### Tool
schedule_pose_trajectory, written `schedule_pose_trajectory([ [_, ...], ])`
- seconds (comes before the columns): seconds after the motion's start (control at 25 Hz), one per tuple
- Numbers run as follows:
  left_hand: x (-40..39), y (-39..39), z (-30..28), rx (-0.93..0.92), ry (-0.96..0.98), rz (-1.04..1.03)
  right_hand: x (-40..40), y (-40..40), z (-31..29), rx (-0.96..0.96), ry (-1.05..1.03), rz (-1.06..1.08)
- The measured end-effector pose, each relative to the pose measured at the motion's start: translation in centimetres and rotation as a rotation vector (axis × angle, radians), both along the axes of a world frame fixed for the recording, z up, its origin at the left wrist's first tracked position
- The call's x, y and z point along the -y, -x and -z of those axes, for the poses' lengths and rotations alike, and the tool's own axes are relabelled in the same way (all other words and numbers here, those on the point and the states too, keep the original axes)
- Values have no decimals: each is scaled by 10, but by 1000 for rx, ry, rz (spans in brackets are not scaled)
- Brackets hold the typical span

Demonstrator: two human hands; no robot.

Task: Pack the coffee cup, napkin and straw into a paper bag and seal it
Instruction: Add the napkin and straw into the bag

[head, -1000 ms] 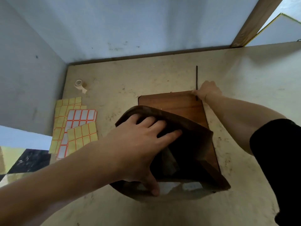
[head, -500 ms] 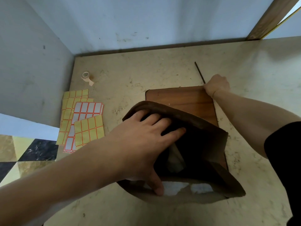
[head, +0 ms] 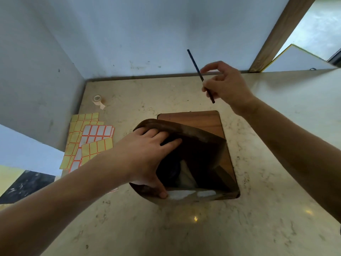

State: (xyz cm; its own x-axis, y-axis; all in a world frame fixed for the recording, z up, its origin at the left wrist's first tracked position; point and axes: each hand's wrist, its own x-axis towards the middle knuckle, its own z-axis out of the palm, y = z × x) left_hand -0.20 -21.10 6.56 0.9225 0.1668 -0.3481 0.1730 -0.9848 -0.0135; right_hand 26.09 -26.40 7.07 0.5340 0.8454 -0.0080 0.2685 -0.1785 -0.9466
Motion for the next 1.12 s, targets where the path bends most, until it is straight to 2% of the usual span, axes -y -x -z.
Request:
schedule_pose_trajectory([
  [0.12,0,3,-1,-22,-18,-31,42,63,-52,-83,-67,-160],
  [0.28,-2,1,1,-44,-30,-64,95,118,-69,-87,30,-310],
  [0.4,-1,-1,1,-59,-31,-74,125,130,-82,-71,15,-360],
  [0.56,2,-2,0,-66,-26,-92,148,143,-89,320,-22,-241],
  [0.64,5,-3,-1,-74,-44,-86,134,148,-81,549,121,-280],
  [0.76,5,-5,-4,-85,-76,-85,100,150,-51,858,433,-450],
  [0.84,4,-5,-6,-87,-65,-92,80,148,-27,1020,568,-553],
  [0.96,5,-6,-7,-90,-58,-90,57,146,5,985,723,-609],
  [1.12,3,-4,-6,-79,-54,-85,43,136,41,773,880,-464],
])
